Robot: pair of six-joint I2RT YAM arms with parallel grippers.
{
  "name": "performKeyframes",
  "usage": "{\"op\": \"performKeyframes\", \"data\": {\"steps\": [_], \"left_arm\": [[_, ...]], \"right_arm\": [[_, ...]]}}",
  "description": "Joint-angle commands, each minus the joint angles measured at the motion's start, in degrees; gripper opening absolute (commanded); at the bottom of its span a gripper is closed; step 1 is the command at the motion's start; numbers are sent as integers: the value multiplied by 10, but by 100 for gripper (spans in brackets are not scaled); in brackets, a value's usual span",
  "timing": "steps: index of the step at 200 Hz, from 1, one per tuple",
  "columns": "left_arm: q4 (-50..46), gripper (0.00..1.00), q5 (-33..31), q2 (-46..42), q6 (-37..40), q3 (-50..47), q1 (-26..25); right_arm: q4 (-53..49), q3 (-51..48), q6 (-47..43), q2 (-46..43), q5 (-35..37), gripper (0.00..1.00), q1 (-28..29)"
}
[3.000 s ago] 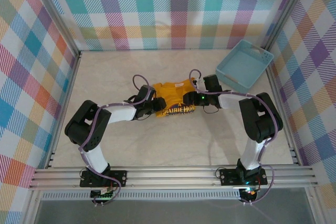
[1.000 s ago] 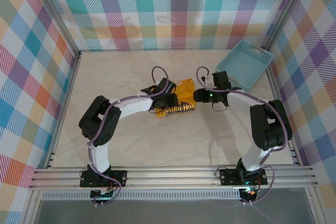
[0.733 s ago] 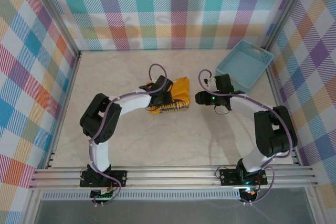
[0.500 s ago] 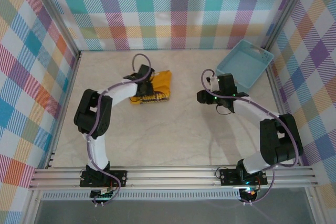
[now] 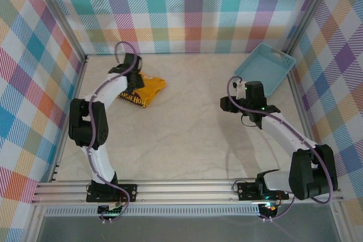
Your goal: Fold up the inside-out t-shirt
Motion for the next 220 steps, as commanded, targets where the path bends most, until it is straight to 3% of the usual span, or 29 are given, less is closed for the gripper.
{"op": "performKeyframes", "data": {"steps": [1,30,70,145,177,201,220], "left_arm": [[-7,62,31,7,21,18,-66],[-14,61,20,50,4,30,-114],[-48,58,-24,140,-8,89,-113],[-47,57,-1,244,-40,211,25],[-87,57,-5,297,-30,307,77],[-87,59,43,304,-13,339,94],[-57,62,83,257,3,303,82]], "right_arm": [[-13,-16,-3,-20,1,58,-4],[-8,-34,5,-35,-2,58,-4],[-8,-43,10,-49,-9,58,-4],[-20,-53,9,-77,-21,58,-4],[-34,-59,5,-94,-16,58,-4],[-40,-63,-8,-102,1,60,-4],[-33,-66,-26,-94,21,62,-4]]}}
